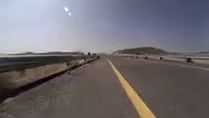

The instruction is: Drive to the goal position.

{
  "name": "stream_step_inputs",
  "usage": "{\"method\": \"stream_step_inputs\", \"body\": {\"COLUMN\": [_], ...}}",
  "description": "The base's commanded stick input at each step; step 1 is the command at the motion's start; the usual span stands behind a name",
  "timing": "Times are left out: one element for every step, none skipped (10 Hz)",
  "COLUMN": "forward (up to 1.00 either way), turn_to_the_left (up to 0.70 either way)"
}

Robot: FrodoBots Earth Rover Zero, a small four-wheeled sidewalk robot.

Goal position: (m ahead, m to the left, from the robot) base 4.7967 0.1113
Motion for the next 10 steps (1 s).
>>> {"method": "stream_step_inputs", "body": {"forward": [0.5, 0.5, 0.5, 0.5, 0.5, 0.5, 0.5, 0.5, 0.5, 0.5], "turn_to_the_left": [0.0, 0.0, 0.0, 0.0, 0.0, 0.0, 0.0, 0.0, 0.0, 0.0]}}
